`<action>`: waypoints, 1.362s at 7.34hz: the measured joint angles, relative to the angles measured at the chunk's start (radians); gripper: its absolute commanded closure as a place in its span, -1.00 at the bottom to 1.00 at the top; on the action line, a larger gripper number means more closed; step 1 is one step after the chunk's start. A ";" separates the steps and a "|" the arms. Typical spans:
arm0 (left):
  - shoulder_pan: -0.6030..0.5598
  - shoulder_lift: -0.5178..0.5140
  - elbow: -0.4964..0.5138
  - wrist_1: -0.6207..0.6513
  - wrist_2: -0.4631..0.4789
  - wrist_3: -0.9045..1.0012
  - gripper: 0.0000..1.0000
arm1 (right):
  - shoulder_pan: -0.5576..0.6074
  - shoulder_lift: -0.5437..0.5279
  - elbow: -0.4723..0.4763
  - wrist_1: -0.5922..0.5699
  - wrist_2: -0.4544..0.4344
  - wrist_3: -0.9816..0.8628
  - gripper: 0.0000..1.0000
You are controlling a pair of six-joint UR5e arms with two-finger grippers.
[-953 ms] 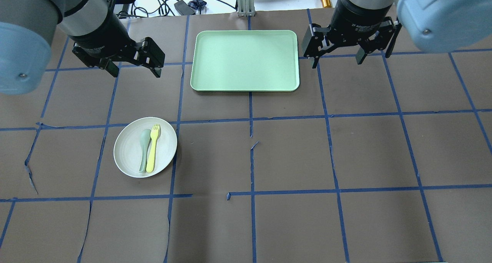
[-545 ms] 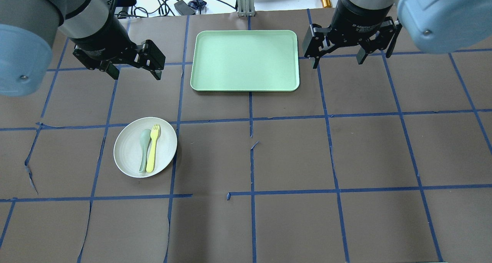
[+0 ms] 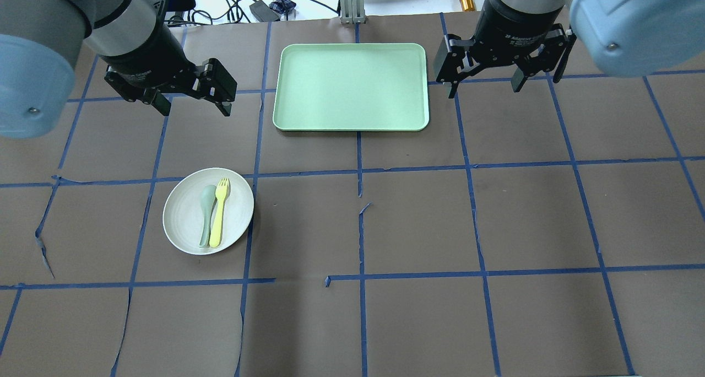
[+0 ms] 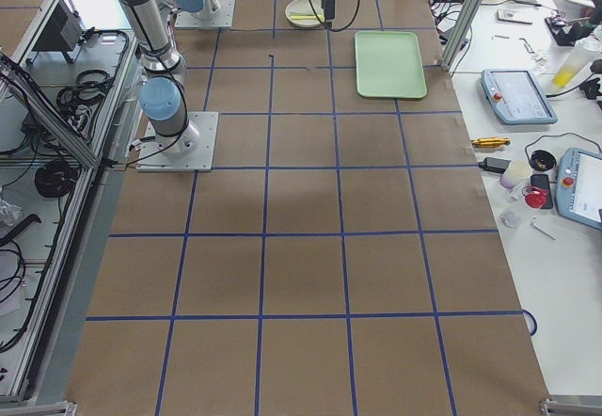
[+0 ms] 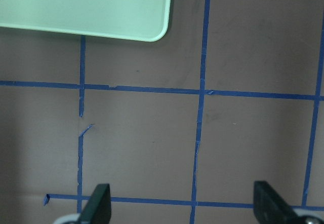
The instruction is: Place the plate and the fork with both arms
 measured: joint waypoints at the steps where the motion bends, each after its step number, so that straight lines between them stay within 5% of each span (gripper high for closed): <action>1: 0.000 -0.002 0.000 -0.003 0.000 0.001 -1.00 | 0.000 0.000 0.000 0.000 -0.001 0.000 -1.00; 4: 0.043 -0.024 -0.020 0.006 0.023 0.040 -1.00 | 0.000 0.000 0.000 0.000 -0.003 -0.001 -1.00; 7: 0.206 -0.066 -0.128 0.052 0.023 0.196 -1.00 | 0.000 0.001 0.001 0.001 -0.003 -0.002 -1.00; 10: 0.346 -0.142 -0.283 0.289 0.025 0.335 -0.92 | 0.000 0.002 0.003 0.002 -0.004 -0.001 -1.00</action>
